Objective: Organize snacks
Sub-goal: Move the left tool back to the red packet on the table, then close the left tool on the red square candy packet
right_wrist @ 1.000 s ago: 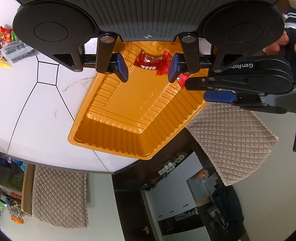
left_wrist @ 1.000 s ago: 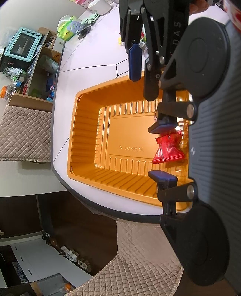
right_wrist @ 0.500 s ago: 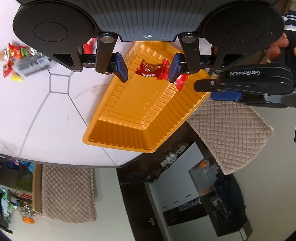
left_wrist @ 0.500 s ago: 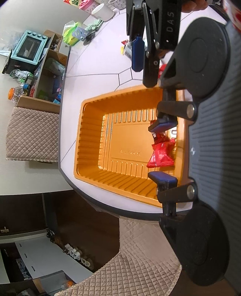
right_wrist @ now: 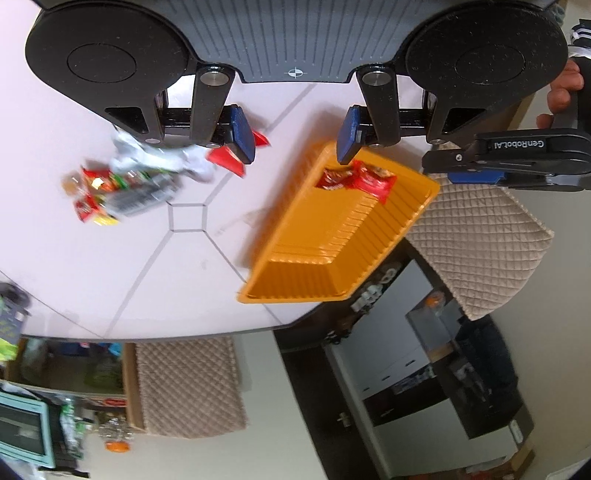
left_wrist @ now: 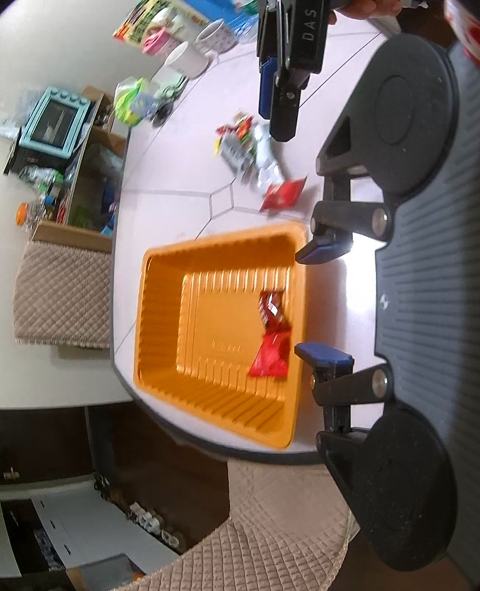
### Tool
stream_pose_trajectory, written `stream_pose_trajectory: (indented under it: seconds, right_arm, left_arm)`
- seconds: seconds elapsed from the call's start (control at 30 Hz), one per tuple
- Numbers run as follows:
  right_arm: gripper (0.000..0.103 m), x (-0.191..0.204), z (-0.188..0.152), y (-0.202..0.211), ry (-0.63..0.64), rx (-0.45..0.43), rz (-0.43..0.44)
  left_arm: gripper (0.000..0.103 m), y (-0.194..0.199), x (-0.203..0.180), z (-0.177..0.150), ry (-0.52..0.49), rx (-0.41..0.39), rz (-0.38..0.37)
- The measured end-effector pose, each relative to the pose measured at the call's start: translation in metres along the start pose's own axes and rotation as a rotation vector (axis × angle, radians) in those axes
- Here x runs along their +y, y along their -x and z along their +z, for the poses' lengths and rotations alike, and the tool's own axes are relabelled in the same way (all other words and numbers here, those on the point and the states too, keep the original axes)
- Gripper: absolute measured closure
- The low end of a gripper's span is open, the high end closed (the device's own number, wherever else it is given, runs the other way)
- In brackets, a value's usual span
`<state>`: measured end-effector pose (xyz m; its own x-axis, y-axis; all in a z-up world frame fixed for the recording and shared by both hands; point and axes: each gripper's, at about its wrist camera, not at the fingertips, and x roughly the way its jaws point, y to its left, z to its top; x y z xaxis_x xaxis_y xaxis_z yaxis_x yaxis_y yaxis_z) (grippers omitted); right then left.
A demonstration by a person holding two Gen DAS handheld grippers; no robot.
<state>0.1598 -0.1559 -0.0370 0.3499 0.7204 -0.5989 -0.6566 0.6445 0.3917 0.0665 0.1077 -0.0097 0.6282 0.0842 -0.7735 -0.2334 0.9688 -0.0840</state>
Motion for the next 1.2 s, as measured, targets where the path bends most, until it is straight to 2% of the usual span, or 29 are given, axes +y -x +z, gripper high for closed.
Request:
stream_pose_trajectory:
  seconds: [0.3,0.53,0.83,1.2]
  right_arm:
    - [0.053,-0.029,-0.033,0.036,-0.083,-0.004,-0.103]
    - [0.053,-0.06,-0.051,0.058,-0.173,-0.02,-0.187]
    - [0.053,-0.092,-0.055,0.073,-0.261,-0.039,-0.25]
    - [0.053,-0.116,-0.053,0.067,-0.329,-0.034,-0.279]
  left_arm:
    - [0.06,-0.013,-0.052,-0.017,-0.098,0.02,-0.099]
    - [0.06,-0.034,-0.098,-0.016,-0.197,0.026,-0.159]
    - [0.06,-0.069,-0.13,0.004,-0.305,0.037,-0.155]
    - [0.061,-0.123,-0.148,0.02,-0.428,0.113,-0.101]
